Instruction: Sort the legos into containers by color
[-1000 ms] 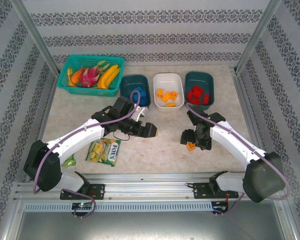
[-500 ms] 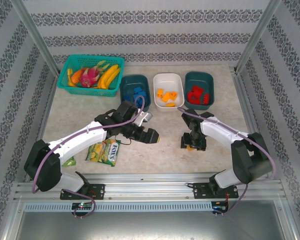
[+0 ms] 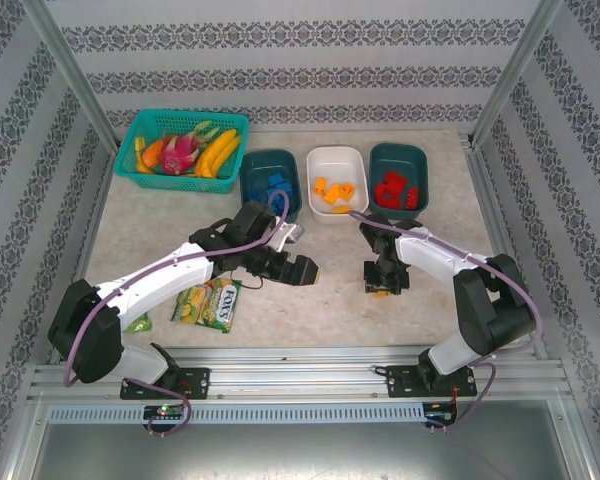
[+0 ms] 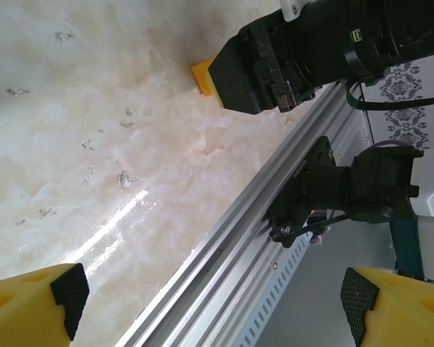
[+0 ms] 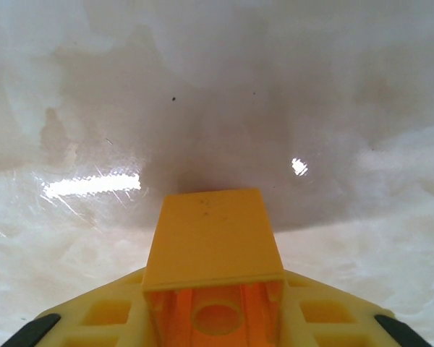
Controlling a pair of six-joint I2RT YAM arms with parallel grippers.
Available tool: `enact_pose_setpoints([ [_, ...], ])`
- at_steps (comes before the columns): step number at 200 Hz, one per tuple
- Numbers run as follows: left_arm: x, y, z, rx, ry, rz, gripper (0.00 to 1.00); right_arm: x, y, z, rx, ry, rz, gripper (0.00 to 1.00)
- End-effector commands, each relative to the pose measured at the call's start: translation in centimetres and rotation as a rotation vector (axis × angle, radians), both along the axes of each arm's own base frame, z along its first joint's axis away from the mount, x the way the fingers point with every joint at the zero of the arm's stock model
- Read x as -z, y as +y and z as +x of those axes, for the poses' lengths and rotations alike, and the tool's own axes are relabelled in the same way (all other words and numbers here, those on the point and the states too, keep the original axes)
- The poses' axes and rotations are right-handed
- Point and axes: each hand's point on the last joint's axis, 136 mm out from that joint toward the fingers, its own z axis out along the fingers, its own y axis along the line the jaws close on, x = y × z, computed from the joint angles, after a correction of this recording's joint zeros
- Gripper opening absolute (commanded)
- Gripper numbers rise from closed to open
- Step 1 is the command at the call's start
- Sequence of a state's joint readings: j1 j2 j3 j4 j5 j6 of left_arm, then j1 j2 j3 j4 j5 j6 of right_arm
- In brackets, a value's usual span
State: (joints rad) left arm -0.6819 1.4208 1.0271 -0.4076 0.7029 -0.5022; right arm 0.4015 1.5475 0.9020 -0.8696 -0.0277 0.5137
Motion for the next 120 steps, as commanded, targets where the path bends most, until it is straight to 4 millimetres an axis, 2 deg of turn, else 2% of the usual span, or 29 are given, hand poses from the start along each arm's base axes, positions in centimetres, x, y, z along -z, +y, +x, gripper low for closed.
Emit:
enact_pose_setpoints([
  [1, -1.7, -1.3, 0.7, -0.006, -0.041, -0.051, 0.92, -1.6, 0.0, 1.0, -0.005, -0.061, -0.008, 0.28],
  [33, -3.6, -1.9, 2.2, -0.069, -0.06, -0.097, 0.92, -4.8, 1.2, 2.2, -0.018, -0.139, 0.02, 0.26],
  [57, -5.7, -1.6, 4.5, -0.169, -0.087, -0.134, 0.92, -8.3, 3.1, 4.5, -0.022, -0.226, 0.074, 0.26],
  [79, -7.4, -0.4, 7.4, -0.275, -0.108, -0.151, 0.92, -11.7, 5.4, 8.3, -0.023, -0.326, 0.14, 0.26],
  [90, -8.0, 0.3, 9.0, -0.319, -0.121, -0.161, 0.92, -12.7, 6.6, 10.6, -0.027, -0.364, 0.164, 0.26],
  [120, -8.7, 2.4, 13.7, -0.445, -0.128, -0.187, 0.92, -13.8, 8.9, 16.9, -0.018, -0.426, 0.196, 0.26],
])
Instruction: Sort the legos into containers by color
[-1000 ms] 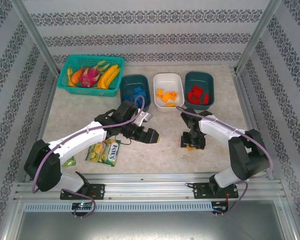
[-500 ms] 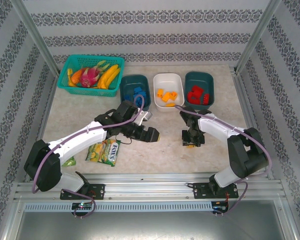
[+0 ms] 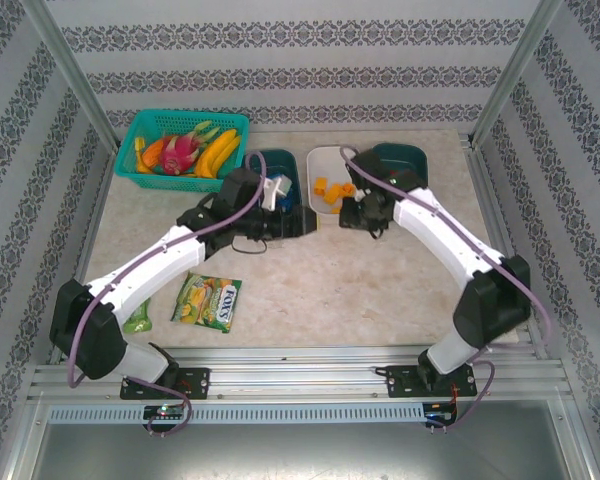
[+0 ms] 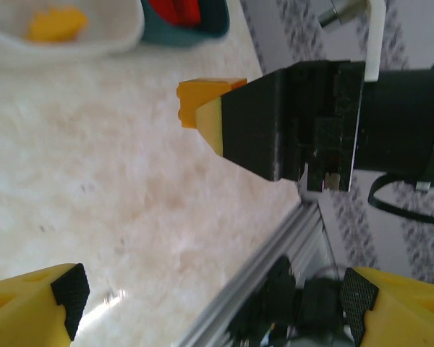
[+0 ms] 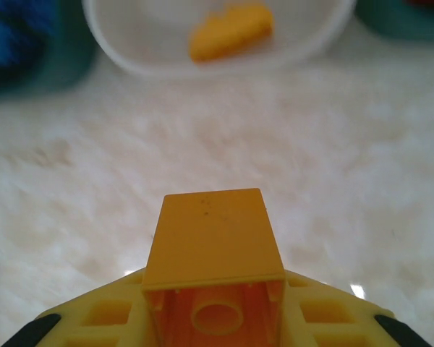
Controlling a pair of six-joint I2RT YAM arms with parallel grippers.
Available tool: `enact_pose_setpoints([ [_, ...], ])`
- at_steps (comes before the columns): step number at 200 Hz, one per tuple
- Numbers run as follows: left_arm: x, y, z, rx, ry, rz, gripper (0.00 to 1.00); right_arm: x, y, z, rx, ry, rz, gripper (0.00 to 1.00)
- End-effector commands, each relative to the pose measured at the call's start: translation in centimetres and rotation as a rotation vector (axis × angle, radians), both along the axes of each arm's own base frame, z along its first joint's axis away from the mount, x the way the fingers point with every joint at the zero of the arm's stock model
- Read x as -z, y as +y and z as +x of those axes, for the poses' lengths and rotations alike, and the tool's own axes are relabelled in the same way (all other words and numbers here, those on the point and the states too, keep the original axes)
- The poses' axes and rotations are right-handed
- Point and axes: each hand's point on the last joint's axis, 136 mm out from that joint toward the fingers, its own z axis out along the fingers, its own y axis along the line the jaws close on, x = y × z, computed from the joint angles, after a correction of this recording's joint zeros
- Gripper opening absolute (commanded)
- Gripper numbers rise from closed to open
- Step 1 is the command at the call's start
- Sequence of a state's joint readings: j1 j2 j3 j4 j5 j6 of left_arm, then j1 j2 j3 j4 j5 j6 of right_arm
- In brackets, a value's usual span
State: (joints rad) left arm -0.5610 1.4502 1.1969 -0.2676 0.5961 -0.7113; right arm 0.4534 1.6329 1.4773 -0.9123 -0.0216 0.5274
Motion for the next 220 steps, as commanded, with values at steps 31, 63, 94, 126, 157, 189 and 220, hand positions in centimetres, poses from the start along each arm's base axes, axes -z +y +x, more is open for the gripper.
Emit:
enact_pose_setpoints([
  [31, -1.7, 3.2, 8.6, -0.229, -0.042, -0.049, 0.92, 0.7, 2.1, 10.3, 0.045, -0.062, 0.031, 0.25],
  [63, -1.6, 3.4, 12.2, -0.259, -0.06, -0.05, 0.92, 2.4, 1.6, 15.7, 0.065, -0.076, 0.028, 0.25],
  [94, -1.4, 3.0, 14.8, -0.27, -0.074, -0.058, 0.92, 4.9, 0.9, 19.4, 0.069, -0.062, 0.044, 0.26],
  [126, -1.7, 2.2, 16.6, -0.262, -0.09, -0.062, 0.91, 7.5, 0.1, 22.0, 0.09, -0.04, 0.035, 0.26],
  [157, -1.7, 1.9, 17.6, -0.258, -0.091, -0.053, 0.91, 9.4, -0.2, 23.2, 0.109, -0.034, 0.051, 0.28],
  [189, -1.1, 2.0, 17.6, -0.264, -0.083, -0.044, 0.91, 10.8, 0.0, 23.5, 0.116, -0.018, 0.057, 0.31],
  [220, -0.5, 2.1, 17.5, -0.268, -0.069, -0.041, 0.91, 11.3, -0.3, 23.5, 0.128, -0.008, 0.051, 0.4],
])
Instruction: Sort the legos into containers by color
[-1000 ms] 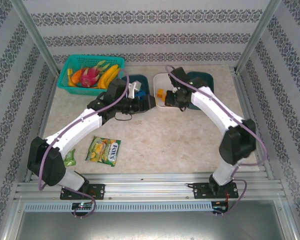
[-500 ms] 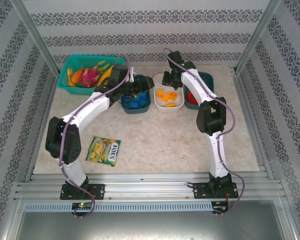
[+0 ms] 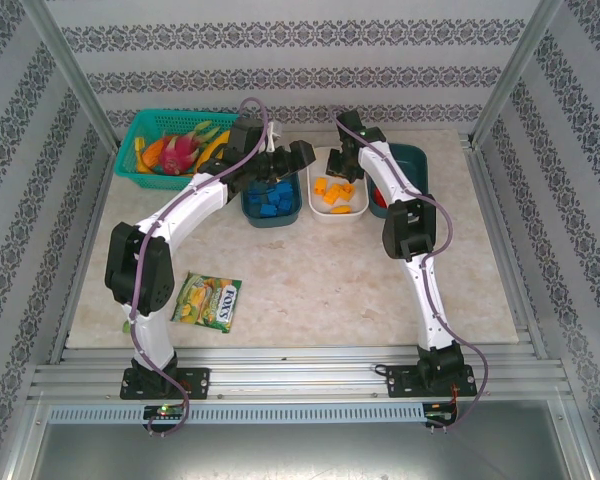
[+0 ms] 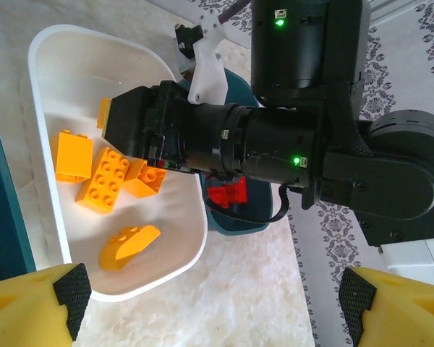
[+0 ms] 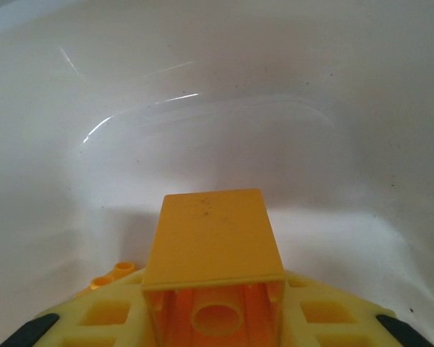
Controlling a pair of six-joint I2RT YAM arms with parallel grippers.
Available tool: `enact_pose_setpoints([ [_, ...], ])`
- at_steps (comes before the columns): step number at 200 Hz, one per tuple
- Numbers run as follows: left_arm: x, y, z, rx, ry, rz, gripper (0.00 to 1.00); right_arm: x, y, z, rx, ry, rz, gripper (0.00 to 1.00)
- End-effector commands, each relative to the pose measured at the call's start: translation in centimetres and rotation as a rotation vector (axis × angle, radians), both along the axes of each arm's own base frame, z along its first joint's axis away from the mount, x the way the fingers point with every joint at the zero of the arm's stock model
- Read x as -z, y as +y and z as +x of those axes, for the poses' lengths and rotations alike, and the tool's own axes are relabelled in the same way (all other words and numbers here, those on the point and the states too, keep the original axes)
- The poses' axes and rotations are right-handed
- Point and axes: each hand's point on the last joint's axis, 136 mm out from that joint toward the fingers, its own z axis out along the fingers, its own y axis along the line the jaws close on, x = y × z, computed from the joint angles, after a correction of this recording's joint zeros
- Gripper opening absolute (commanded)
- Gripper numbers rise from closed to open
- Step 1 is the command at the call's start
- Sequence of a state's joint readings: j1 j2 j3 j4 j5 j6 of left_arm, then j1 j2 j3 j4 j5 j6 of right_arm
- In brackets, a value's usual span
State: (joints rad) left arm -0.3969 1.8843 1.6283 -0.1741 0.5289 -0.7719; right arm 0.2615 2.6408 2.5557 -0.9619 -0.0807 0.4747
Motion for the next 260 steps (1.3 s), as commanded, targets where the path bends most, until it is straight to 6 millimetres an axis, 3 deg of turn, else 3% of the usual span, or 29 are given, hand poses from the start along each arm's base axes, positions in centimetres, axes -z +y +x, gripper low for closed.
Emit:
enact_pose_setpoints([
  [1, -0.2, 0.5, 0.8, -0.018, -0.018, -0.002, 0.91, -0.4, 0.1, 0.1, 0.008, 0.002, 0.013, 0.4],
  [36, -0.2, 0.6, 0.6, -0.017, -0.014, -0.008, 0.91, -1.0, 0.1, 0.0, -0.004, -0.002, 0.011, 0.5],
  [63, -0.9, 0.7, 0.2, -0.018, -0.023, -0.017, 0.91, -3.4, -0.1, 0.1, -0.004, -0.039, 0.019, 0.58],
  [103, -1.6, 1.4, -1.4, -0.003, -0.03, 0.009, 0.91, -10.8, 0.0, -0.3, -0.01, -0.173, 0.029, 0.54],
  [128, -1.9, 2.1, -3.5, 0.015, -0.03, 0.034, 0.91, -16.0, 0.2, -2.3, -0.024, -0.28, 0.021, 0.55],
  [151, -2.1, 3.6, -6.0, -0.002, -0.021, 0.064, 0.92, -18.1, -0.3, -6.0, -0.026, -0.33, 0.008, 0.58],
  [176, -1.6, 5.8, -8.9, -0.042, -0.009, 0.114, 0.92, -18.6, -1.1, -11.3, -0.048, -0.408, -0.049, 0.64],
  [207, -0.6, 8.8, -12.4, -0.098, -0.006, 0.197, 0.94, -17.6, -2.3, -18.7, -0.087, -0.424, -0.08, 0.78],
  [211, -0.9, 9.3, -13.0, -0.107, -0.016, 0.209, 0.95, -17.5, -2.5, -19.5, -0.09, -0.423, -0.076, 0.83],
  [214, -0.6, 9.6, -13.3, -0.114, -0.011, 0.222, 0.96, -17.2, -2.7, -20.1, -0.092, -0.42, -0.076, 0.95],
  [216, -0.7, 9.9, -13.5, -0.121, -0.015, 0.228, 0.99, -17.1, -2.7, -20.5, -0.095, -0.419, -0.072, 0.97],
  [241, 0.9, 12.0, -16.5, -0.129, 0.035, 0.304, 1.0, -15.6, -4.5, -25.3, -0.081, -0.389, -0.092, 0.98],
  [260, 1.6, 13.8, -18.2, -0.148, 0.032, 0.378, 1.0, -15.3, -6.4, -27.5, -0.034, -0.404, -0.118, 0.98],
])
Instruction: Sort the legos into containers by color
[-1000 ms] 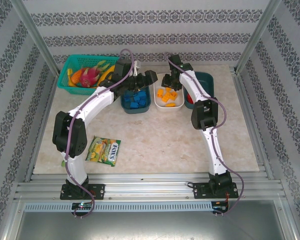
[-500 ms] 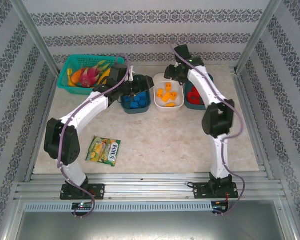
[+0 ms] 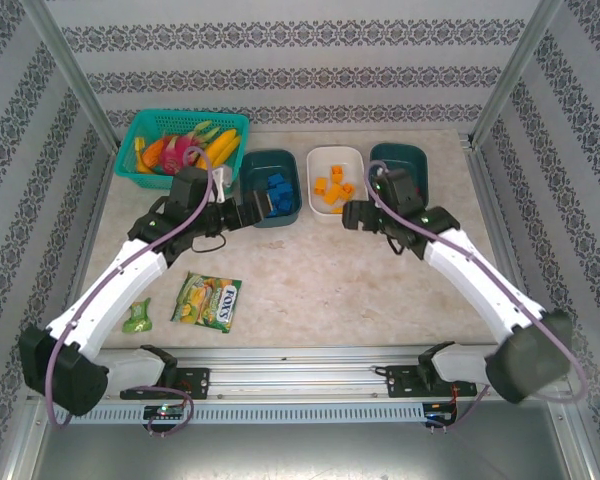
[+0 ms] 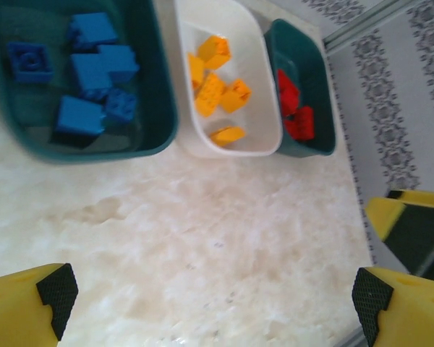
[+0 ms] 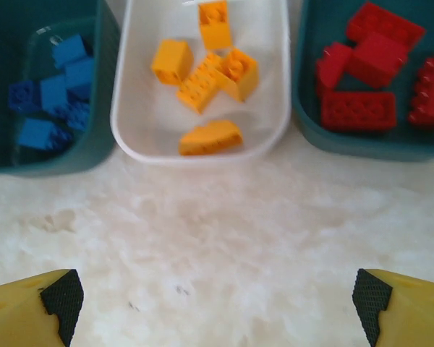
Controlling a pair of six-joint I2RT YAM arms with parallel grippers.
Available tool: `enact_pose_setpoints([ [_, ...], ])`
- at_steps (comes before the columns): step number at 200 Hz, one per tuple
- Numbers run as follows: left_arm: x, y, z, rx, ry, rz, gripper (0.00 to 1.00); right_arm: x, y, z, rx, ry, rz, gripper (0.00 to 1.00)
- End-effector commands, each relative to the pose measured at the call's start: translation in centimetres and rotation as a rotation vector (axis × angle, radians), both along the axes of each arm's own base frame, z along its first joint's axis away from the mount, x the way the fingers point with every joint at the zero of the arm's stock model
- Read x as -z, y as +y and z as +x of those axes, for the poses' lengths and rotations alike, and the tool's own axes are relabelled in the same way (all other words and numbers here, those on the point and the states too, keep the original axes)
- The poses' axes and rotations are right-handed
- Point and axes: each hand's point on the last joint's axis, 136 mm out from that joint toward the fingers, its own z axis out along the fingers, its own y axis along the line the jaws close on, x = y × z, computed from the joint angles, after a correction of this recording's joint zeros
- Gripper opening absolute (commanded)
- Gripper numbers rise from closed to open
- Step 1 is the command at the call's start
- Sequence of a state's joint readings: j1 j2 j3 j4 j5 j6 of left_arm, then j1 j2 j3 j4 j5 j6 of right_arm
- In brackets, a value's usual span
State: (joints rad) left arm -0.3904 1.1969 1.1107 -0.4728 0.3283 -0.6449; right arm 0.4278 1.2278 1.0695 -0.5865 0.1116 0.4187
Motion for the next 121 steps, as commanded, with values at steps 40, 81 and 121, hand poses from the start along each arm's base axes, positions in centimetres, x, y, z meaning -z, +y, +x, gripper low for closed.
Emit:
enact_pose_setpoints([
  [40, 2.9, 16.4, -4.1, -0.581, 0.01, 0.612, 1.0, 0.1, -8.5, -2.3, 0.318, -0.136, -0.165, 0.98],
  [81, 6.7, 18.5, -1.3, -0.479, -0.161, 0.946, 1.0, 1.6, -11.8, -0.1, 0.338, -0.397, -0.395, 0.98],
  [121, 12.2, 18.6, 1.8, -0.407, -0.127, 0.9, 1.0, 5.6, -12.4, 2.7, 0.273, -0.38, -0.388, 0.98],
])
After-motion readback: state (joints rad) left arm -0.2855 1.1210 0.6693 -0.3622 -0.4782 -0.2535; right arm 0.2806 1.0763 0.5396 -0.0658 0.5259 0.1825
